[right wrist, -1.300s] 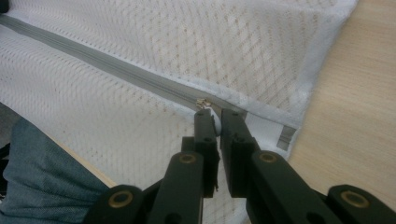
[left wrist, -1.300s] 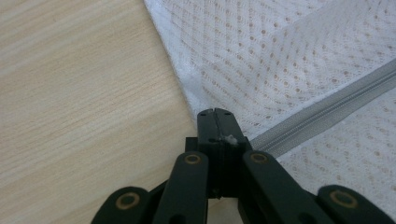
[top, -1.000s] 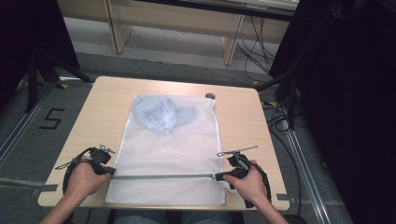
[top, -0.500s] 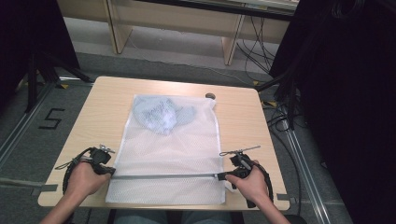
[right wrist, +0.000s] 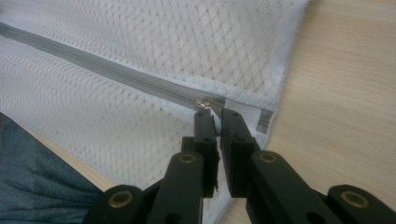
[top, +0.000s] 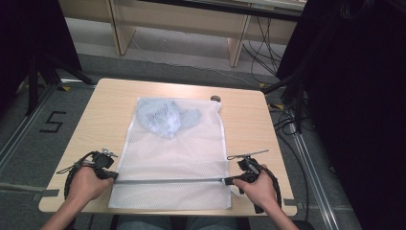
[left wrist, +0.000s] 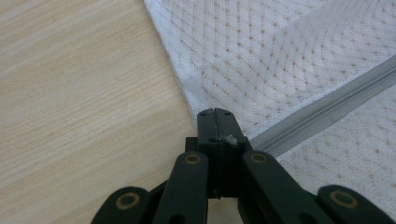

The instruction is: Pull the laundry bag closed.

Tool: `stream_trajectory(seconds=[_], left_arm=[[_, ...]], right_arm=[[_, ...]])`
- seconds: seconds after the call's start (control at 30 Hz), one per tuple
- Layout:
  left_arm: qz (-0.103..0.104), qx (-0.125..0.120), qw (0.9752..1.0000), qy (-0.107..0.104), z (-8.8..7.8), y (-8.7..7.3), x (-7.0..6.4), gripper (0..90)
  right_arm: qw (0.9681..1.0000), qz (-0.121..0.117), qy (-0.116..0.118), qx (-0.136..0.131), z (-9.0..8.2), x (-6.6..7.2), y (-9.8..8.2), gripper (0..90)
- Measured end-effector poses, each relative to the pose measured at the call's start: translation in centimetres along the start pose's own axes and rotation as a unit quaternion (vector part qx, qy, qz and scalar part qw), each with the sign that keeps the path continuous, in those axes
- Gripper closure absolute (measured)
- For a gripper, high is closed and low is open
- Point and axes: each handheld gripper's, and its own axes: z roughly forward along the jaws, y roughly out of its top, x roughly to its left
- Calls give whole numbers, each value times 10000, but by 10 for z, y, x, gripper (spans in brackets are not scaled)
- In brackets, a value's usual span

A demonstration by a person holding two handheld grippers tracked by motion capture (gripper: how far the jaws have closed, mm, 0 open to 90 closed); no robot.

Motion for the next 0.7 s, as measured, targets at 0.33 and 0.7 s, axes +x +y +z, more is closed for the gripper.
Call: stream_trajectory(seconds=[0.33,0.7], left_arm=[[14,-9,10000,-27,0,0,0,898],[-1,-20,10000,-33,1,0,0,899]], right_arm=[[10000,12,-40,37,0,-3,0,863],[10000,33,-54,55,0,-9,-1,863]])
